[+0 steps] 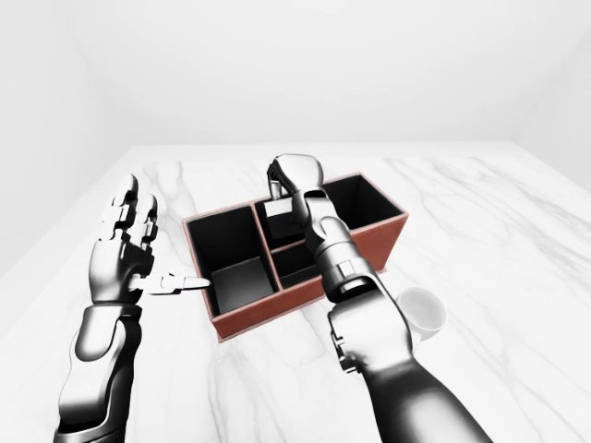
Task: Pick up the book and place it in the front compartment of the caddy.
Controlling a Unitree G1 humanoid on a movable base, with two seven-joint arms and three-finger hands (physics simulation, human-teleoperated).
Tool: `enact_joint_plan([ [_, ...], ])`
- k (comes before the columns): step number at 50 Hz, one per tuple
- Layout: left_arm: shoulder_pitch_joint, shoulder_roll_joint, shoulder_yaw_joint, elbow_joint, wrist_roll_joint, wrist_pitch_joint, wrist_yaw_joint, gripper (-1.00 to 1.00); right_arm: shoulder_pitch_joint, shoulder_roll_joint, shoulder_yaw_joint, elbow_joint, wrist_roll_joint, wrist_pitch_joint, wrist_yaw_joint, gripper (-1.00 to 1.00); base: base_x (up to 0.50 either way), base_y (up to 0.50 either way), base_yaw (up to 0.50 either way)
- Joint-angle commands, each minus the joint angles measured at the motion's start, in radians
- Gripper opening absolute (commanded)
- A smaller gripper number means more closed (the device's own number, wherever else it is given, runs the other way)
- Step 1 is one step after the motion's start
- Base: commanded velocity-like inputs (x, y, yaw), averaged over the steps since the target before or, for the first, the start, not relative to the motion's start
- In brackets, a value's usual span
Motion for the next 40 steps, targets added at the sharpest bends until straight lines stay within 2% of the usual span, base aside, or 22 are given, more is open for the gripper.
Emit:
enact_joint_plan([
  [1, 0.0, 0.0, -0.001, 0.002, 0.0, 0.0, 0.0, 1.0, -0.023, 0.002, -0.012, 0.003, -0.014, 0.0, -0.029, -1.0, 0.0, 0.0, 0.0],
  [40, 0.002, -0.001, -0.003, 0.001, 0.001, 0.0, 0.001, 1.0, -0.026, 0.018, 0.0, 0.099, -0.041, 0.0, -0.129, -1.0, 0.0, 0.0, 0.0],
])
